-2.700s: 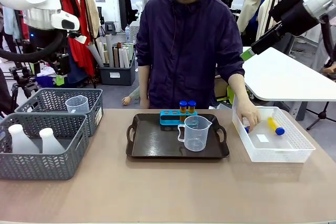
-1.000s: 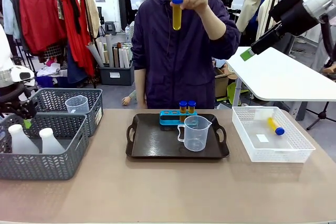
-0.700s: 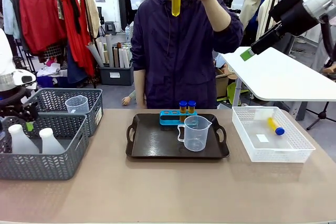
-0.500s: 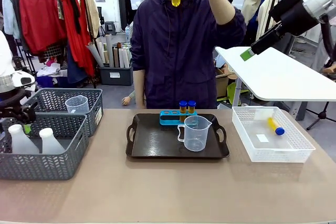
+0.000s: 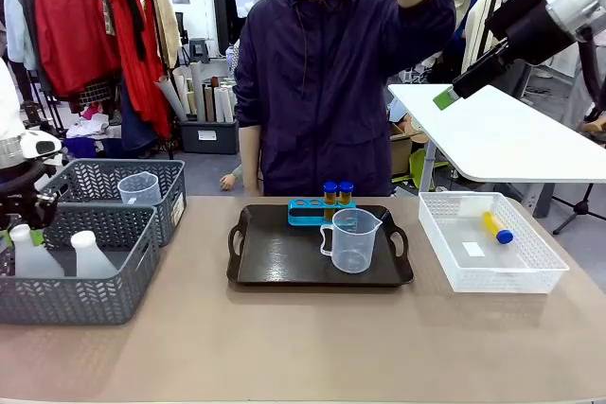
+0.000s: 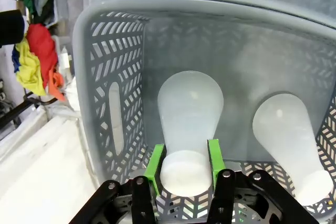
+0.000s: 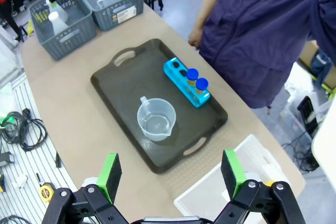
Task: Prepare the laboratory tools.
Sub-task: Pick up one Small flask and place it on the Handle tray.
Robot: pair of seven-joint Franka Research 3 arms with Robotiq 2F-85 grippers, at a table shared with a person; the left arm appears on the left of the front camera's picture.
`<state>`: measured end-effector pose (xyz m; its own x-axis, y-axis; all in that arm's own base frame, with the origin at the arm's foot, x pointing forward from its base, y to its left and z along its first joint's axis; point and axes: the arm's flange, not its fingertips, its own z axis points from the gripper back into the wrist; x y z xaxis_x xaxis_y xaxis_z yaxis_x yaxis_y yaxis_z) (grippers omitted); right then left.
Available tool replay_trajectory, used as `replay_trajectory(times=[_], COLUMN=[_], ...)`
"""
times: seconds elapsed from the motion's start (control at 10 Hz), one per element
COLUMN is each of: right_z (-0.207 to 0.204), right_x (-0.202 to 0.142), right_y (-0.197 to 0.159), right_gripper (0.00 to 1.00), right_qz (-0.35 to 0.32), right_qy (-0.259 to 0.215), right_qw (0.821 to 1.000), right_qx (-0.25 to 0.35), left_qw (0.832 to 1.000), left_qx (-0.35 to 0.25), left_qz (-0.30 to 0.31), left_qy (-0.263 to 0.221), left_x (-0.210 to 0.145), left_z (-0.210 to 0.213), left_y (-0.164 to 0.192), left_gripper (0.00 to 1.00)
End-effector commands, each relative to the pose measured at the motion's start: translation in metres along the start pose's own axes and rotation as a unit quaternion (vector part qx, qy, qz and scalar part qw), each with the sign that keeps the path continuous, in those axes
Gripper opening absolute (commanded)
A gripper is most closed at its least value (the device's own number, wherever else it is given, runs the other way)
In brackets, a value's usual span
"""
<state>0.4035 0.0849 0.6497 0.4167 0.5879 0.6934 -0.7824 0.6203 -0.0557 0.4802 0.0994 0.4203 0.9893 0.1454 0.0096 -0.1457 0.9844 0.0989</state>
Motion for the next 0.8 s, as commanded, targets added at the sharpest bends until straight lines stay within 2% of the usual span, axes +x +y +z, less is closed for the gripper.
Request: replay_trajectory(times=[0.0,0.2,0.3,0.7], right_z=[0.0,0.0,0.0,0.0], right_x=[0.0,0.0,0.0,0.0], right_y=[-0.001,-0.001,-0.001,-0.001], right_gripper=[1.0,1.0,1.0,1.0], right_qz=[0.0,0.0,0.0,0.0], right_qy=[-0.009,-0.009,-0.009,-0.009], right_qw=[1.0,1.0,1.0,1.0], right_qx=[0.009,0.009,0.009,0.009], left_qw=[1.0,1.0,1.0,0.998], left_qx=[-0.013,-0.015,-0.013,-0.008], left_qz=[-0.007,-0.007,-0.011,-0.048], left_qy=[-0.004,-0.004,-0.008,-0.025], left_x=[0.004,0.005,0.003,-0.005], left_z=[-0.001,0.002,0.019,0.139], left_y=[0.003,0.003,0.0,-0.01], left_gripper=[0.0,0.0,0.0,0.0])
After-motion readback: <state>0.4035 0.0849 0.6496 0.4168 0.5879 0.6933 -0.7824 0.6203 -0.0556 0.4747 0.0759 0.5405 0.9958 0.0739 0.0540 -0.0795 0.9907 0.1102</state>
